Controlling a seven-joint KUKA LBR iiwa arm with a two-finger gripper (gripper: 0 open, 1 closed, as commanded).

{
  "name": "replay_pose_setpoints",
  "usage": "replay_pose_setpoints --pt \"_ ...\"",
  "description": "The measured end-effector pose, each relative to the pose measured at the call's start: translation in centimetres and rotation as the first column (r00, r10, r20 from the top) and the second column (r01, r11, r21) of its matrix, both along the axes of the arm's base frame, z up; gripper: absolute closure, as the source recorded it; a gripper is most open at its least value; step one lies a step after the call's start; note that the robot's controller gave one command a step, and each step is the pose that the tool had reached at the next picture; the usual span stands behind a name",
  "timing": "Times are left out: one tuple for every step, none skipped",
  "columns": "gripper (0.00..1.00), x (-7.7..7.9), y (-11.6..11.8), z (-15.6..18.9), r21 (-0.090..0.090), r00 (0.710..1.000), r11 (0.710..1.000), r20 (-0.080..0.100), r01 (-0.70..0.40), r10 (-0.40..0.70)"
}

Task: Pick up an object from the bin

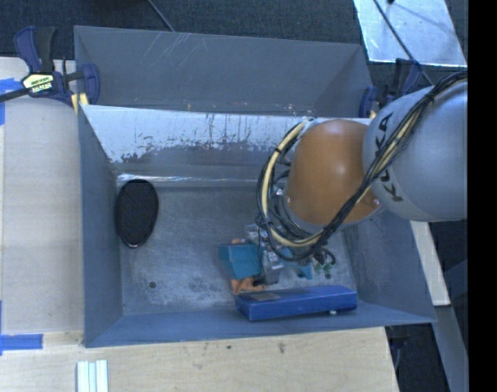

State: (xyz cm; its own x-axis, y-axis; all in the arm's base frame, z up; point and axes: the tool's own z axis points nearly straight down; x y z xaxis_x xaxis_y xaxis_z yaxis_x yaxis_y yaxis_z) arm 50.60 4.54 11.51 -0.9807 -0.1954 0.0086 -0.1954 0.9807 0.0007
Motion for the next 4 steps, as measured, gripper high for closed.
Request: replay_pose_setpoints --pt "1.00 0.2 0.0 1.1 0.001 1.000 1.000 0.008 0.000 0.000" --pt "1.00 0.1 0.0 2.0 0.000 1.000 1.000 0.007 0.000 0.000" --pt "1.00 0.1 0.0 3.0 0.000 1.000 1.000 0.005 0.000 0.000" --pt "1.00 0.1 0.0 4.1 0.000 1.000 1.000 0.005 0.001 -0.001"
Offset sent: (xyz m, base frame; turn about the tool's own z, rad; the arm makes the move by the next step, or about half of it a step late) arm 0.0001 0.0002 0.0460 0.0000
